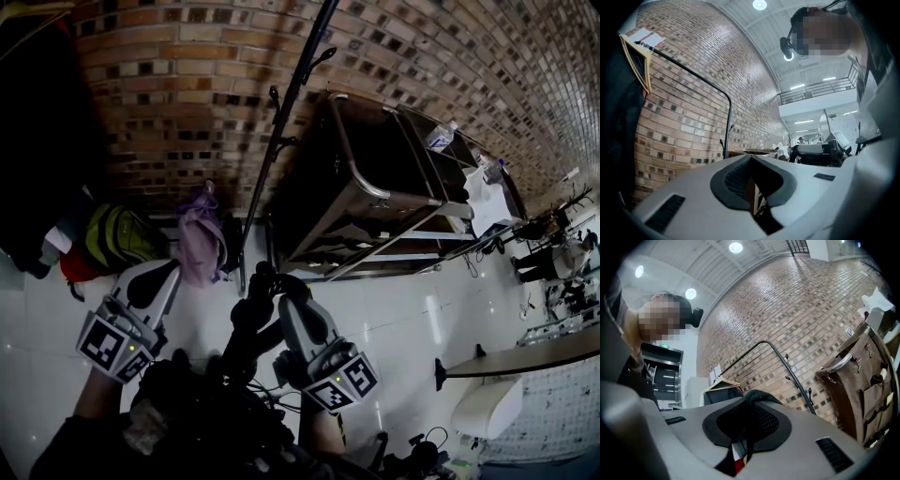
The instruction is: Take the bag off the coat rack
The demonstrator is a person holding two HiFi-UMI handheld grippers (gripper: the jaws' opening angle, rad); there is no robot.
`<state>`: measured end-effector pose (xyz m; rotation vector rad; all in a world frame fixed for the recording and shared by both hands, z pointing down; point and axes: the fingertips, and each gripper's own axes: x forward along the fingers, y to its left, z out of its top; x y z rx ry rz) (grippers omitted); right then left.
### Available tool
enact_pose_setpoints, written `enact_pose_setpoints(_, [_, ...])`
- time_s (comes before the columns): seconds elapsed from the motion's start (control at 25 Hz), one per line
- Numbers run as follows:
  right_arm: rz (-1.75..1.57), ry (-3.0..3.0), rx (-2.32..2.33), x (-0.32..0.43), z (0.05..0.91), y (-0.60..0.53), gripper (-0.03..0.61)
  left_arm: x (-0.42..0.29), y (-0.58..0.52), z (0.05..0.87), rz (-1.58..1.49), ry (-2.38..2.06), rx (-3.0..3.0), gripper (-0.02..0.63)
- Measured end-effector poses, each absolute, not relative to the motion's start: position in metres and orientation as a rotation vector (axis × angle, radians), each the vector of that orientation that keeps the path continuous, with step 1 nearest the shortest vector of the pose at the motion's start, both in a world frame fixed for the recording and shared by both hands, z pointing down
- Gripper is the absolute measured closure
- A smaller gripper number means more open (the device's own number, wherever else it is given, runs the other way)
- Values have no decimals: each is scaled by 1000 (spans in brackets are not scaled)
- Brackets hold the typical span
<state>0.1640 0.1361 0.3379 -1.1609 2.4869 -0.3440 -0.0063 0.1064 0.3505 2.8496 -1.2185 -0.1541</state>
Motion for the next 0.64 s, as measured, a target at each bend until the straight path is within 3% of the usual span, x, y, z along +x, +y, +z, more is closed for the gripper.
enact_pose_setpoints(0.64, [-356,2492,-1155,112,332,115,512,-50,99,348,-149,-1214,2829,574])
